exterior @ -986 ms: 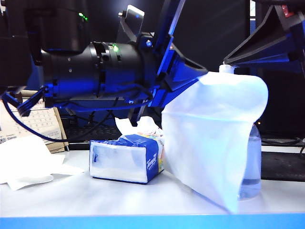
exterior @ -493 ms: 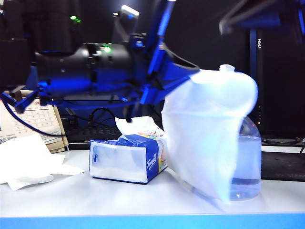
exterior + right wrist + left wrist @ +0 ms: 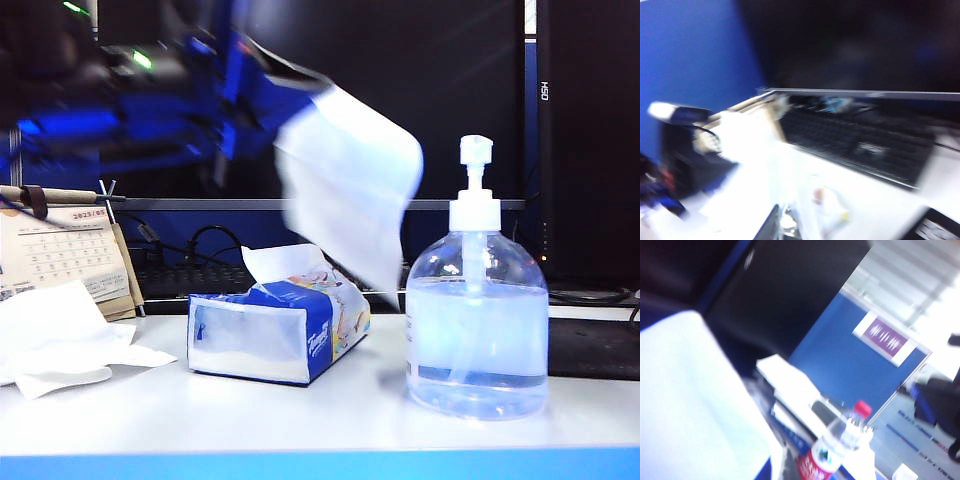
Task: Pull out a tissue from the tissue dispenser, then press the switch of the alcohol sanitizer bottle to drop some sanitizer on the paper tissue, and finally place the treated tissue on the table.
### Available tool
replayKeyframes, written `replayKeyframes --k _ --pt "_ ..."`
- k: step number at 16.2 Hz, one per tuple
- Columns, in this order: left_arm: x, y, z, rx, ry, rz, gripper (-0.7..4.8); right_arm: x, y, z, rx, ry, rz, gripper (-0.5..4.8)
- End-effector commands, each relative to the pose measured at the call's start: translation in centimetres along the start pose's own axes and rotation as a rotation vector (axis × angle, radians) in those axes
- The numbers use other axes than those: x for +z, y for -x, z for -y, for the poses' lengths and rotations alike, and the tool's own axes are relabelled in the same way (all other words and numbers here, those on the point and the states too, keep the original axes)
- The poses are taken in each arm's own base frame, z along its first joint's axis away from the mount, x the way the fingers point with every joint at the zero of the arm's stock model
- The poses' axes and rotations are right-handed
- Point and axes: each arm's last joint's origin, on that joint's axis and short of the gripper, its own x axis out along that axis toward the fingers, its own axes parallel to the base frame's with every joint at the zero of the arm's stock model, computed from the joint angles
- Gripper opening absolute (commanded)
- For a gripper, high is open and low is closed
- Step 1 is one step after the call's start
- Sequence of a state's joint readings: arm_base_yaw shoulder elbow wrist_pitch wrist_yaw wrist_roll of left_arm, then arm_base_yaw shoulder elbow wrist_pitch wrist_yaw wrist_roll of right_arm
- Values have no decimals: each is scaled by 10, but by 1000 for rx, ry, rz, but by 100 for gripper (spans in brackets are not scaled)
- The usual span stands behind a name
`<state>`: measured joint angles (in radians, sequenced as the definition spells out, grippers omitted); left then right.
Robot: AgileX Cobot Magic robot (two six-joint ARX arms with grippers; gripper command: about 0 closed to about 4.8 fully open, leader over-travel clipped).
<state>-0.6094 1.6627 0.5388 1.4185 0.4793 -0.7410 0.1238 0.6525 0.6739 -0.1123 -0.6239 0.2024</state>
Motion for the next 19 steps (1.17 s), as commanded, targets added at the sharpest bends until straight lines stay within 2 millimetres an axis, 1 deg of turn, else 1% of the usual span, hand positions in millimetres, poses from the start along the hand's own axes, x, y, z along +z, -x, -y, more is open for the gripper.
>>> replayKeyframes --k 1,2,4,5,6,7,8,10,11,12,13,14,15,16,18,19 --pt "28 11 2 -66 -48 31 -6 1 29 -6 -144 13 43 -4" --pt "44 20 3 -79 -74 51 -6 -2 45 -11 -246 22 69 -4" --pt "67 34 8 -91 -125 58 -6 -9 61 -18 -353 19 92 -4" --pt "84 46 15 -89 -162 57 -6 -16 65 -20 -371 11 89 -4" --pt "99 58 28 -84 -215 53 -6 -26 67 -19 -383 -25 57 -4" --pt "110 69 38 -64 -262 57 -6 -32 67 -18 -388 -52 26 -4" --pt "119 80 48 -34 -302 48 -6 -35 67 -18 -393 -72 -2 -4" --pt "126 103 66 85 -387 10 -6 -38 67 -18 -396 -87 -22 -4" --pt "125 116 75 184 -432 -4 -6 -39 67 -18 -384 -86 -23 -4" --pt "121 132 84 332 -470 -23 -6 -40 67 -17 -382 -82 -18 -4" --pt "116 142 91 409 -483 -41 -6 -44 67 -17 -382 -81 -17 -4" --pt "106 156 101 479 -506 -37 -6 -52 68 -16 -383 -86 -1 -4" --pt "100 163 106 489 -513 -18 -6 -58 68 -15 -385 -100 23 -4" --pt "90 172 107 503 -510 10 -6 -69 68 -12 -394 -143 67 -4" --pt "71 180 97 530 -456 12 -6 -91 68 -9 -388 -217 95 -4" --pt "54 185 82 552 -397 -14 -6 -105 68 -7 -369 -248 106 -4"
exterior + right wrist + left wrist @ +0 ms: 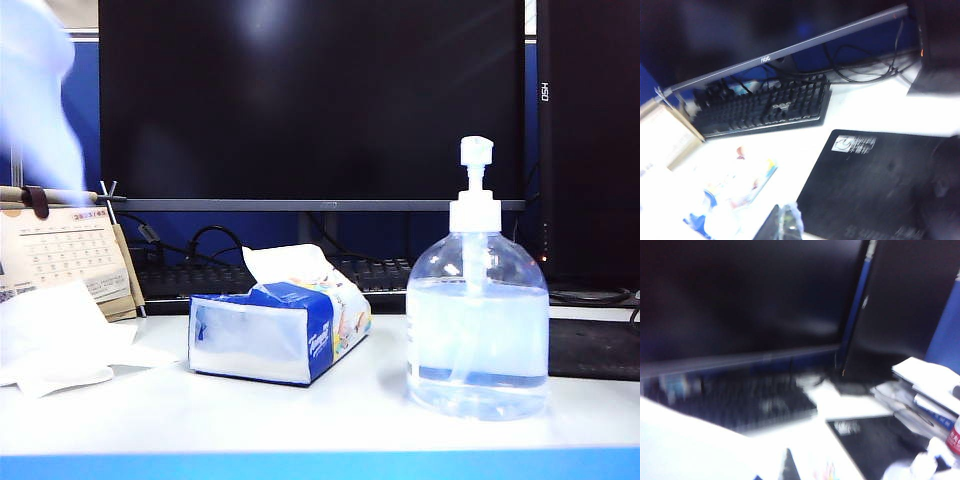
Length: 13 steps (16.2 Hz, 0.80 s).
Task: Pull out a tissue from the tissue dispenser, then press the switch of the alcohol sanitizer bottle to drop some sanitizer on the paper tissue, and finally place the treated tissue on the table.
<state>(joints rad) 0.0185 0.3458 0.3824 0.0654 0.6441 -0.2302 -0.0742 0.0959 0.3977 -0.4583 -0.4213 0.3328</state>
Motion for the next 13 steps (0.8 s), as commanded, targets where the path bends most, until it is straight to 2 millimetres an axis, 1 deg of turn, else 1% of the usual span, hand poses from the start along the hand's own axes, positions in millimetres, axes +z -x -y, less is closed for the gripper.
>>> replayKeyframes --k 1,2,4,6,8,10,13 --pt "-47 -1 -13 49 131 -79 -6 -24 -4 8 54 -89 -19 -4" --pt "-59 -1 -15 48 175 -72 -6 -27 -6 10 57 -103 -29 -4" --pt "-77 0 -20 76 206 -36 -6 -32 -9 13 43 -120 -31 -4" --pt "-92 1 -23 97 220 -62 -6 -36 -12 17 40 -121 -33 -4" --pt "-105 3 -26 130 218 -97 -6 -46 -18 23 31 -130 -48 -4" --pt "-102 3 -25 120 168 -80 -6 -53 -24 28 34 -128 -41 -4" --pt "-103 3 -26 134 167 -82 -6 -64 -32 36 50 -160 -6 -4"
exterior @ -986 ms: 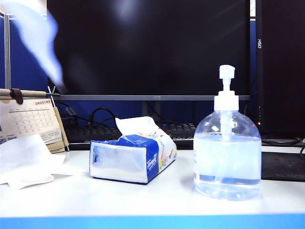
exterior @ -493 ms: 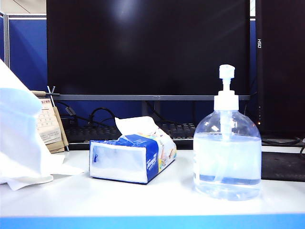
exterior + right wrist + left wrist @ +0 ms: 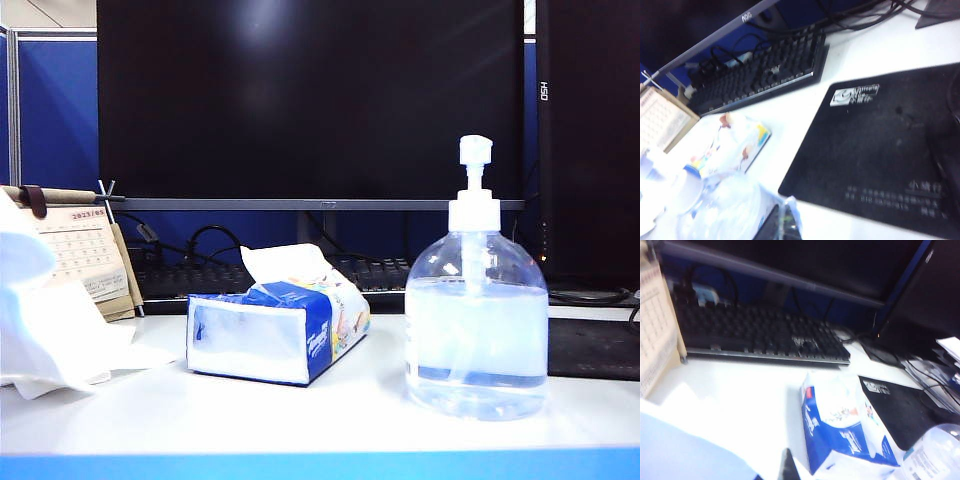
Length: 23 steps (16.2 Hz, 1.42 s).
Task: Pull out a tissue from the tissue dispenser, then press the switch of the alcohol sanitizer bottle to drop some sanitizer on the paper tissue, and finally place the treated tissue on the table.
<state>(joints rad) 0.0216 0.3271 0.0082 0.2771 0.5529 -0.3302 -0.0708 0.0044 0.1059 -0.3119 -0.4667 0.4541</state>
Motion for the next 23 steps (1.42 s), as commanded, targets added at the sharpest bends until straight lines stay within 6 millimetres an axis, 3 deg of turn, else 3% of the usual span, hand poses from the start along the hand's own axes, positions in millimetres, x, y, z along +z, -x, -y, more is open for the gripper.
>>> replayKeyframes --k 1,4,7,10,18,19,20,22,23 --pt "1 0 0 21 -28 12 -6 -2 -5 4 31 -36 60 -4" --pt "1 0 -4 130 -61 36 -6 -3 -6 5 38 -36 64 -4" --pt "-9 1 -8 215 -69 -53 -6 -1 -6 4 49 -30 79 -4" --pt "-16 2 -10 222 -51 -127 -6 -2 -6 4 49 -31 78 -4" --pt "-13 0 -13 292 -117 -101 1 -2 -6 3 97 -54 50 -4" --pt "-15 -2 -15 297 -106 -119 174 -2 -6 2 104 -54 46 -4" --pt "-17 -4 -17 303 -85 -136 279 -2 -6 2 106 -54 45 -4" --pt "-21 -8 -20 281 -54 -181 335 -3 -6 2 109 -54 43 -4" --pt "-21 -10 -21 266 -37 -186 440 -3 -6 2 110 -54 42 -4"
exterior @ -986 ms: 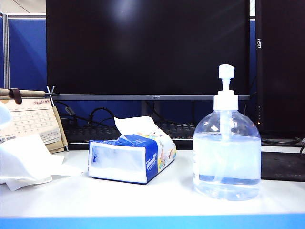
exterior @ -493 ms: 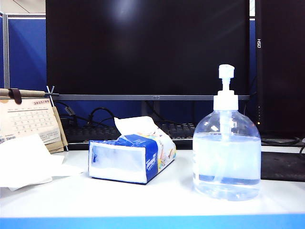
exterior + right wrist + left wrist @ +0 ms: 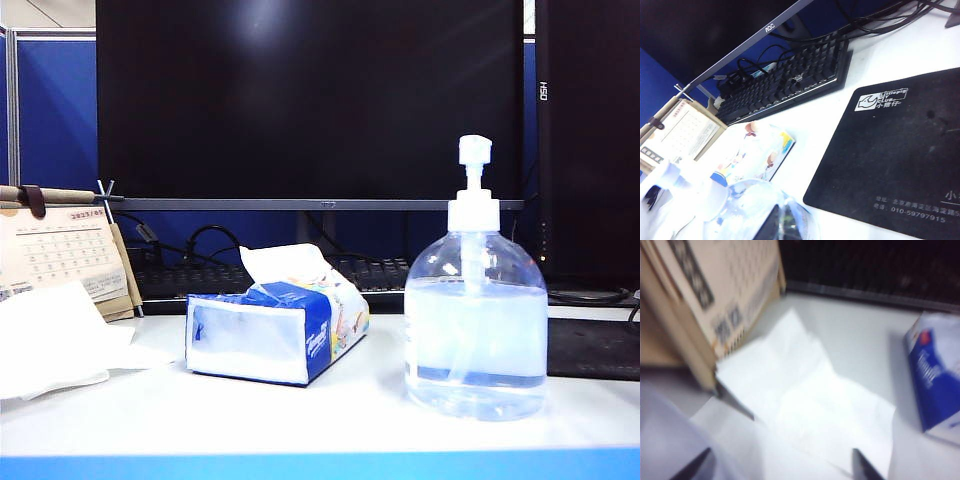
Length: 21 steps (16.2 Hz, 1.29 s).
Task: Pull out a tissue from the tissue dispenser, then press the switch of the alcohol sanitizer bottle to drop some sanitizer on the paper tissue, and finally place the treated tissue on the table.
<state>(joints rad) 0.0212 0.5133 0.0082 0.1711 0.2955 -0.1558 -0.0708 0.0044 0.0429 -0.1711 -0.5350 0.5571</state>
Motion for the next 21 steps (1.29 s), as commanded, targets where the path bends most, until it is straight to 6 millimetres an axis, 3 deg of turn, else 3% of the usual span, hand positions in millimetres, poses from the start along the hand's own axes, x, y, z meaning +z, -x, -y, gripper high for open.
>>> replayKeyframes --k 1,6,10,11,12,13,17,19,21 --pt "3 -6 0 -39 41 9 479 2 1 -2 22 12 12 -4" --pt "23 -7 3 -55 70 46 479 2 1 -3 49 13 -6 -4" --pt "62 -3 13 -169 51 98 479 2 1 -3 52 13 -6 -4" --pt "74 0 18 -241 40 117 375 3 1 -4 62 8 -4 -4" --pt "84 4 22 -306 17 139 122 5 1 -6 96 8 5 -4" --pt "94 9 26 -351 -3 167 -1 9 1 -10 157 20 24 -4" --pt "113 42 40 -408 -99 344 -6 39 14 -38 324 117 229 -4" --pt "109 66 46 -411 -111 405 -6 53 23 -52 328 148 301 -4" --pt "94 86 47 -293 -82 416 -6 58 26 -57 330 154 314 -4"
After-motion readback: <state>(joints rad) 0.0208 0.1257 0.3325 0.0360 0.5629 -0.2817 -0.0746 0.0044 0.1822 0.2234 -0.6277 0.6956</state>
